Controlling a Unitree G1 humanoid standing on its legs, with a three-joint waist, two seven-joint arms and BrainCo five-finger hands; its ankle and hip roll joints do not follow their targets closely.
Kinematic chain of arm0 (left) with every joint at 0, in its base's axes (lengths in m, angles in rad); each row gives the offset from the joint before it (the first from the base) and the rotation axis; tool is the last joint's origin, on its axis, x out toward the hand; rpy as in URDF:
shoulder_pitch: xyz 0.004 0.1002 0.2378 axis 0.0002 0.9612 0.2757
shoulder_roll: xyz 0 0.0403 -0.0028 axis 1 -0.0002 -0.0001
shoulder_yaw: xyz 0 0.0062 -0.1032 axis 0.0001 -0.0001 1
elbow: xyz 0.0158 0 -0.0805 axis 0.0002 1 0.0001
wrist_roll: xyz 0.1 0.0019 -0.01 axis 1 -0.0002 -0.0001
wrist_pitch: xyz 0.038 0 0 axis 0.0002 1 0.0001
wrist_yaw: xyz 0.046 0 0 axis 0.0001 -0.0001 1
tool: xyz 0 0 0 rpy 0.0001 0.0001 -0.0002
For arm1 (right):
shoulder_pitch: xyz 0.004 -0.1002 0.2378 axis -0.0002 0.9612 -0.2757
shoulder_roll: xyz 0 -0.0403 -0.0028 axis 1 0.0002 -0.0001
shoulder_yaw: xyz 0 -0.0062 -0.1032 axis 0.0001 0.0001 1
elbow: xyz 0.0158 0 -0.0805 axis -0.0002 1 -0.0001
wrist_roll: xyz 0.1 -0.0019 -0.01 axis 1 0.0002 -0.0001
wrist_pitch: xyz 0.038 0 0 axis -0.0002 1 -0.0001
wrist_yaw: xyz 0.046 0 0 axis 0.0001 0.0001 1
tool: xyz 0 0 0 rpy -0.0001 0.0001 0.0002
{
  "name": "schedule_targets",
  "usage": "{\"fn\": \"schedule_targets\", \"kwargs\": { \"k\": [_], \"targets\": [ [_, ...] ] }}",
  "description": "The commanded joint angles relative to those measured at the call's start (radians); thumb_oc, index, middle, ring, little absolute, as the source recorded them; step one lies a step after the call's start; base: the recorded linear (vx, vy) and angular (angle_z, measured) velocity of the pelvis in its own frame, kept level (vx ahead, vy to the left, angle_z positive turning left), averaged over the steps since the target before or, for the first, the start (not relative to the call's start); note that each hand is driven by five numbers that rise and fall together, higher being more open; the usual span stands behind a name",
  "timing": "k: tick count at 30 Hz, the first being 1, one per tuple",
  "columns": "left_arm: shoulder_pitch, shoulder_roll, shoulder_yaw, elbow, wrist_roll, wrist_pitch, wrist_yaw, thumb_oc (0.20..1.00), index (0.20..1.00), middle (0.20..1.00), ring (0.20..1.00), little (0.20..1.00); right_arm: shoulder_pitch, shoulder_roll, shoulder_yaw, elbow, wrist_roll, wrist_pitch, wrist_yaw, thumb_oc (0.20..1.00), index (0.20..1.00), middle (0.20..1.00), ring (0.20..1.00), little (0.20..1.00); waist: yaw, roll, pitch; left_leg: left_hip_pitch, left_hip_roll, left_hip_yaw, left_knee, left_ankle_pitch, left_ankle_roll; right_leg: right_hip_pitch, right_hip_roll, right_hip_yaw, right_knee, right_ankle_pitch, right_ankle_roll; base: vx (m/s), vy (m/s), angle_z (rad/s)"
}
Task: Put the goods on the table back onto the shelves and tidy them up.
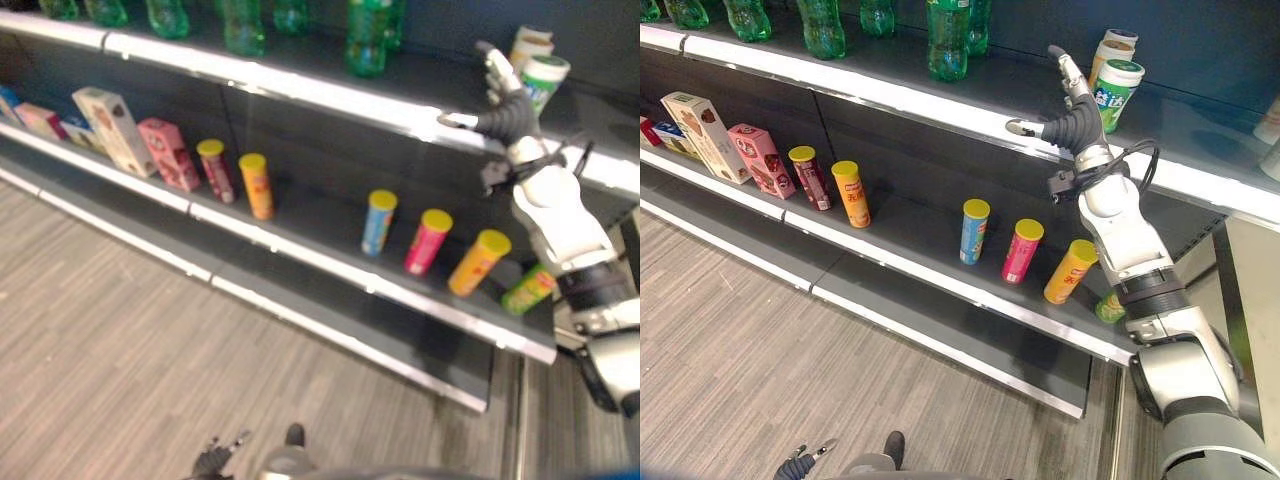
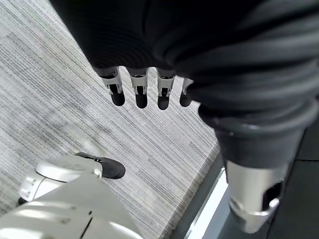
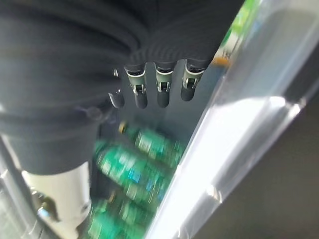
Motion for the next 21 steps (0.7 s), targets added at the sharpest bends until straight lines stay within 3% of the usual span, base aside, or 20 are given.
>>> {"fn": "schedule_targets", "kwargs": {
  "k": [1, 10, 12, 13, 14, 21],
  "targets": [
    [-0.024, 0.054, -0.037, 0.014, 0.027, -0.041, -0.023, 1.0, 1.0, 1.0, 1.0, 1.0, -0.039, -0.065, 0.019, -0.067, 0.118, -0.094, 0.083, 1.0, 1.0, 1.0, 1.0, 1.0, 0.033, -0.018, -0.017, 0.075, 0.045, 0.039, 0.001, -0.143, -0.059, -0.018, -0.07, -0.002, 0.014, 0.007, 0.038, 0.0, 0.0, 0.0],
    [-0.023, 0.054, -0.035, 0.015, 0.026, -0.041, -0.03, 1.0, 1.0, 1.0, 1.0, 1.0, -0.041, -0.084, 0.022, -0.106, 0.141, -0.103, 0.104, 1.0, 1.0, 1.0, 1.0, 1.0, 0.033, -0.019, -0.019, 0.074, 0.046, 0.038, 0.001, -0.142, -0.06, -0.018, -0.069, -0.004, 0.014, 0.007, 0.039, 0.0, 0.0, 0.0],
    [-0.024, 0.053, -0.035, 0.017, 0.025, -0.046, -0.035, 1.0, 1.0, 1.0, 1.0, 1.0, -0.018, -0.092, -0.011, -0.194, 0.223, -0.127, 0.136, 1.0, 1.0, 1.0, 1.0, 1.0, 0.032, -0.021, -0.021, 0.073, 0.047, 0.038, 0.001, -0.142, -0.061, -0.02, -0.069, -0.006, 0.014, 0.007, 0.04, 0.0, 0.0, 0.0],
    [-0.027, 0.049, -0.037, 0.026, 0.026, -0.048, -0.037, 1.0, 1.0, 1.0, 1.0, 1.0, -0.008, -0.067, -0.05, -0.241, 0.291, -0.14, 0.15, 1.0, 1.0, 1.0, 1.0, 1.0, 0.033, -0.022, -0.024, 0.071, 0.046, 0.037, 0.001, -0.143, -0.061, -0.021, -0.069, -0.006, 0.014, 0.008, 0.041, 0.04, 0.051, 0.0],
    [-0.046, 0.052, -0.049, 0.04, 0.03, -0.049, -0.041, 1.0, 1.0, 1.0, 1.0, 1.0, 0.006, 0.076, -0.219, -0.316, 0.458, -0.228, 0.106, 1.0, 1.0, 1.0, 1.0, 1.0, 0.056, -0.039, -0.038, 0.068, 0.046, 0.032, 0.003, -0.147, -0.057, -0.023, -0.07, -0.007, 0.015, 0.008, 0.042, 0.04, 0.049, 0.0],
    [-0.04, 0.071, -0.051, 0.021, 0.034, -0.046, -0.053, 1.0, 1.0, 1.0, 1.0, 1.0, -0.018, 0.07, -0.323, -0.388, 0.473, -0.284, 0.049, 1.0, 1.0, 1.0, 1.0, 1.0, 0.073, -0.076, -0.049, 0.066, 0.044, 0.029, 0.004, -0.153, -0.055, -0.027, -0.069, -0.004, 0.021, 0.003, 0.04, 0.02, 0.013, 0.02]
  ]
}}
